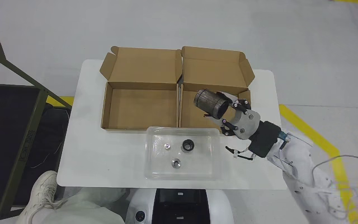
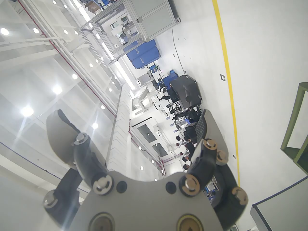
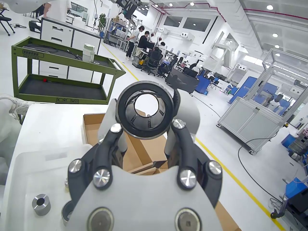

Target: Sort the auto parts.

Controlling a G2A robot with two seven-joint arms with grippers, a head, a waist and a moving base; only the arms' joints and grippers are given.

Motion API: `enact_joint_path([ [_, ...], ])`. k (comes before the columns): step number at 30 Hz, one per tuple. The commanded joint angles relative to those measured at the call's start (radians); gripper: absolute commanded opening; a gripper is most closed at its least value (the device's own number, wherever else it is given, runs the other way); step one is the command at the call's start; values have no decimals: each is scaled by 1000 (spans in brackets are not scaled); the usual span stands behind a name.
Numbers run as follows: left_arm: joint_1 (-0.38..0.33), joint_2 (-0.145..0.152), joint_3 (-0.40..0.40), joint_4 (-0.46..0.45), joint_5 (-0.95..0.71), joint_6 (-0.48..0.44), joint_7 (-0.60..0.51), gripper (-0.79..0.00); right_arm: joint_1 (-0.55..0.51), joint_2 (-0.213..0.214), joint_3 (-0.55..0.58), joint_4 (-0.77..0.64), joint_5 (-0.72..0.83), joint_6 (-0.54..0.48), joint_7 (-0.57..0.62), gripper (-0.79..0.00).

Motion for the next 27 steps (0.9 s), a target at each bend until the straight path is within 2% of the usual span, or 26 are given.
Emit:
enact_joint_path([
  [1, 0, 0, 0, 0, 0, 0, 0, 0, 7, -2, -8, 15, 8, 2, 14, -785],
  [8, 0, 0, 0, 0, 0, 0, 0, 0, 62, -11, -34, 109, 48, -5, 70, -785],
  [13, 0, 0, 0, 0, 0, 0, 0, 0, 115, -22, -77, 179, 95, -7, 182, -785],
  [27, 0, 0, 0, 0, 0, 0, 0, 0, 225, -53, -171, 333, 179, 17, 356, -785],
])
